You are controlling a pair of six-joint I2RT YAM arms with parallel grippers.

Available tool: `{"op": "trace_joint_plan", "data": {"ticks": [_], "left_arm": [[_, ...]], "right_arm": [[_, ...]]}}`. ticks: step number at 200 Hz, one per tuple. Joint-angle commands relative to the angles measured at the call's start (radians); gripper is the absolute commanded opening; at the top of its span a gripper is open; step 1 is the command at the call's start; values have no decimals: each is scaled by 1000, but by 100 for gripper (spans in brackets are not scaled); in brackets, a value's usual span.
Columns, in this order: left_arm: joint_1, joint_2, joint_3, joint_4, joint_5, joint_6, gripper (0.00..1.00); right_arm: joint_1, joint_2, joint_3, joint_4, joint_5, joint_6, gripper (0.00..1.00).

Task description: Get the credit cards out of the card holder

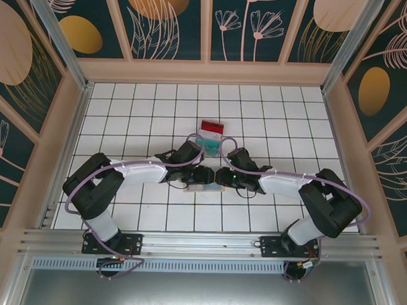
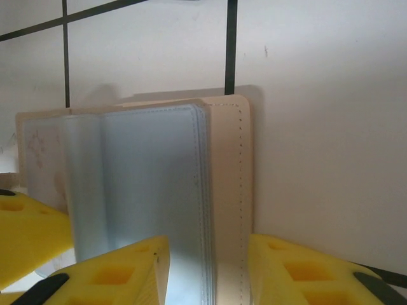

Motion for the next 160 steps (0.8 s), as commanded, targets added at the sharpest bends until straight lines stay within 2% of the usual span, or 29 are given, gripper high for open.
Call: {"op": "trace_joint_plan", "data": {"ticks": [1, 43, 73, 100, 119, 160], "left_arm": [[-8, 5, 51, 28, 51, 35, 50], [-8, -76, 82, 10, 24, 50, 51], [1, -151, 69, -63, -109, 44, 50], [49, -190, 4, -151, -213, 32, 48], [82, -186, -44, -168, -210, 31, 48], [85, -155, -77, -126, -166, 25, 47]], "right_arm": [[-4, 13, -10, 14, -4, 17, 38], [-4, 16, -7, 12, -3, 19, 38], [-5, 20, -4, 11, -4, 17, 38], [-5, 23, -3, 14, -7, 17, 38], [-6, 27, 0, 14, -10, 15, 38], [-6, 39, 9, 14, -15, 14, 38]]}}
